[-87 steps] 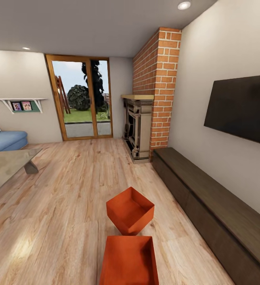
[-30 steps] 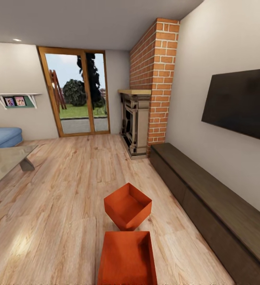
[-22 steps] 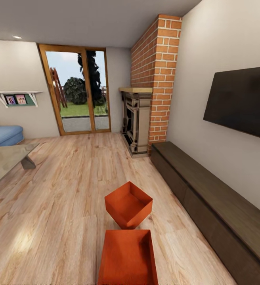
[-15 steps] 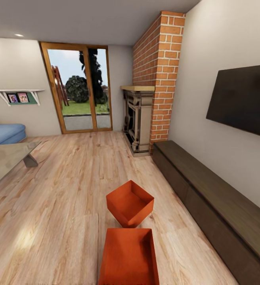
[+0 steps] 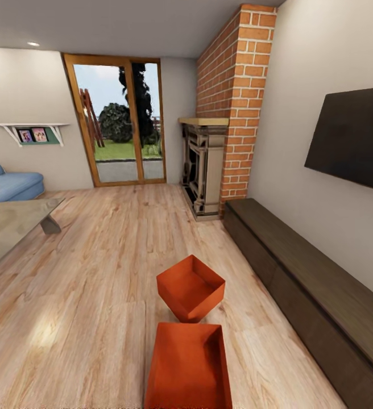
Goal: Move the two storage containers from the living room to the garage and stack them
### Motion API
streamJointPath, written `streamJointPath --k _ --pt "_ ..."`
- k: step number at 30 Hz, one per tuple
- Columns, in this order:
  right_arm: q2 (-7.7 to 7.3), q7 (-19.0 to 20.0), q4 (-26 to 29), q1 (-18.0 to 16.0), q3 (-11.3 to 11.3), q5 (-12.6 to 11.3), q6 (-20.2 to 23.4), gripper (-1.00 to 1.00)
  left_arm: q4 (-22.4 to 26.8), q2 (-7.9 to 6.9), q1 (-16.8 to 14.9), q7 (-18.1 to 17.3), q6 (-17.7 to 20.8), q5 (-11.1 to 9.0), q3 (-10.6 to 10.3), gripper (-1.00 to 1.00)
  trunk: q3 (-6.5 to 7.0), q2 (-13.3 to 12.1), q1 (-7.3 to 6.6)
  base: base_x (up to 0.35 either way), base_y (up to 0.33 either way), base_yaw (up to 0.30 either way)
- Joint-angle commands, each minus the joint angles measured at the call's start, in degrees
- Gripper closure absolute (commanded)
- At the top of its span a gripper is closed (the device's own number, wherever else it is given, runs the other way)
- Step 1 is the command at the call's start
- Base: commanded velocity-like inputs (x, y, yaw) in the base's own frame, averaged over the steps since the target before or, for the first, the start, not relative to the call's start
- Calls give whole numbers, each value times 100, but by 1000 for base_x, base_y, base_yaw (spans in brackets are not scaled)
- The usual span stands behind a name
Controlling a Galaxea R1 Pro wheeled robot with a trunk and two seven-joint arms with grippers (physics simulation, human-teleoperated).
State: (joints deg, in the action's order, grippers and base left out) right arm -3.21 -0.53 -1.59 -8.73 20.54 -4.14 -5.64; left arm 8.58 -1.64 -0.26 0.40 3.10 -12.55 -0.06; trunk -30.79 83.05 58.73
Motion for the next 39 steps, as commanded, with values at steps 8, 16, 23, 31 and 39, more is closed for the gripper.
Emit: streamJointPath --k 8,16,23,31,39 --pt "-1 22 -17 -6 47 -50 -25 -100 12 -2 0 4 31 -37 -5 -100 -79 3 0 0 0 74" --pt "4 9 -17 -6 40 -51 -25 -100 12 -2 0 4 32 -37 -6 -100 -152 3 0 0 0 73" --pt "-3 38 -17 -6 20 -93 -18 -100 12 -3 0 4 31 -37 -11 -100 -216 3 0 0 0 26" --pt "-5 44 -17 -6 0 -123 -16 -100 12 0 0 4 33 -37 -3 -100 -289 3 0 0 0 -37" --pt "-3 45 -17 -6 -2 -129 -16 -100 12 -2 0 4 33 -37 -9 -100 -362 3 0 0 0 -75"
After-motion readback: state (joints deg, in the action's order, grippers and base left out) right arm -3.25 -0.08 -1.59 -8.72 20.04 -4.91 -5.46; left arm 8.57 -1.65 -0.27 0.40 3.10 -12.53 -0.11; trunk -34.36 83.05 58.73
